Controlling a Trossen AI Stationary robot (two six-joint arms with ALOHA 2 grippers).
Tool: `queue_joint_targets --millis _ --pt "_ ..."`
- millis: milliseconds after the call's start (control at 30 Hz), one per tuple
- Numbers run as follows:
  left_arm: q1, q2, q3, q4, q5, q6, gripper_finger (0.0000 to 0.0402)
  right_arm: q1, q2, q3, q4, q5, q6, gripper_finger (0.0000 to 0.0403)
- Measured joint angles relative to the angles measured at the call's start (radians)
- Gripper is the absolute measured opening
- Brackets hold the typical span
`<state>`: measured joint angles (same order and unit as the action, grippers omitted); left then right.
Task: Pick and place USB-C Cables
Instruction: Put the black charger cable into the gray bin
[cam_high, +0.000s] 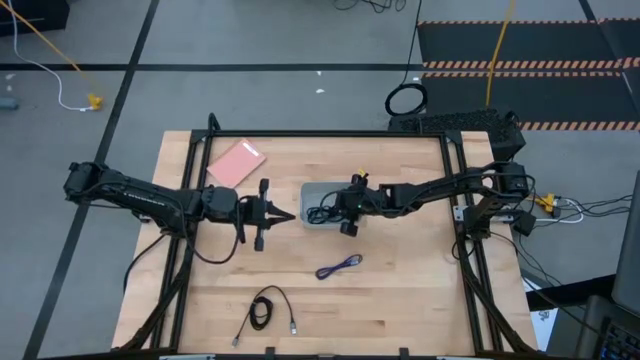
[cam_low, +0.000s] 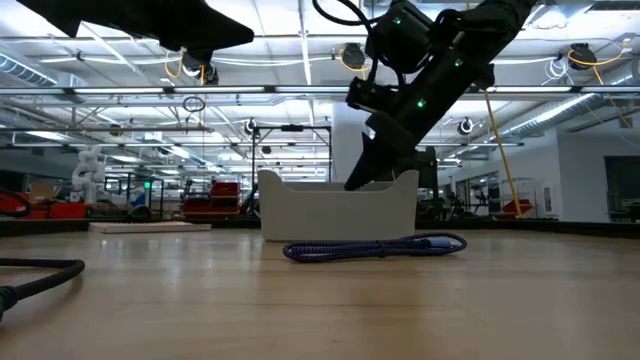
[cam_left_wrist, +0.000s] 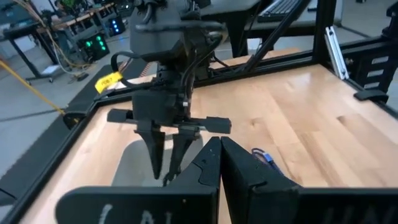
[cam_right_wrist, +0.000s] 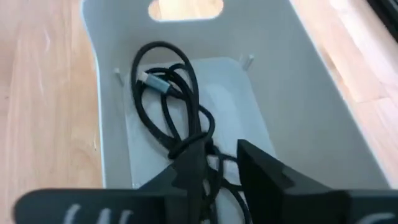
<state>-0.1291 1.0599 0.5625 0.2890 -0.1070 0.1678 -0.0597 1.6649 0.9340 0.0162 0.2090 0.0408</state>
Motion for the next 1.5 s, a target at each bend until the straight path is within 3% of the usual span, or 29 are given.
queue_joint_targets --millis 167,267,367,633,833,1000,1200,1333,1500 --pt "-0.021 -0.012 0.014 -0.023 0.032 -0.114 0.0010 0.024 -0.097 0.000 -0.014 -0.001 0.001 0.0129" --pt "-0.071 -0.016 0.082 -0.148 0.065 -0.174 0.0010 0.056 -0.200 0.000 -0.034 -0.002 -0.002 0.0144" --pt "-0.156 0.001 0.180 -0.276 0.036 -0.233 0.0010 0.094 -0.304 0.000 -0.072 -0.001 -0.004 0.0151" --pt "-0.458 0.205 0.375 -0.535 -0.077 -0.342 0.0010 0.180 -0.471 0.000 -0.214 -0.001 -0.002 0.0153" --pt "-0.549 0.378 0.427 -0.615 -0.076 -0.510 0.0042 0.225 -0.463 -0.001 -0.237 -0.001 -0.001 0.0153" --pt "-0.566 0.479 0.428 -0.650 -0.023 -0.581 0.0116 0.241 -0.450 -0.001 -0.241 -0.004 0.005 0.0153" --pt "-0.533 0.577 0.427 -0.662 0.002 -0.523 0.0196 0.273 -0.451 -0.001 -0.244 -0.005 0.056 0.0153" --pt "-0.481 0.623 0.427 -0.670 0.069 -0.503 0.0224 0.311 -0.451 -0.001 -0.281 -0.004 0.083 0.0153" --pt "-0.411 0.657 0.427 -0.662 0.171 -0.440 0.0226 0.345 -0.451 -0.001 -0.296 -0.003 0.091 0.0153"
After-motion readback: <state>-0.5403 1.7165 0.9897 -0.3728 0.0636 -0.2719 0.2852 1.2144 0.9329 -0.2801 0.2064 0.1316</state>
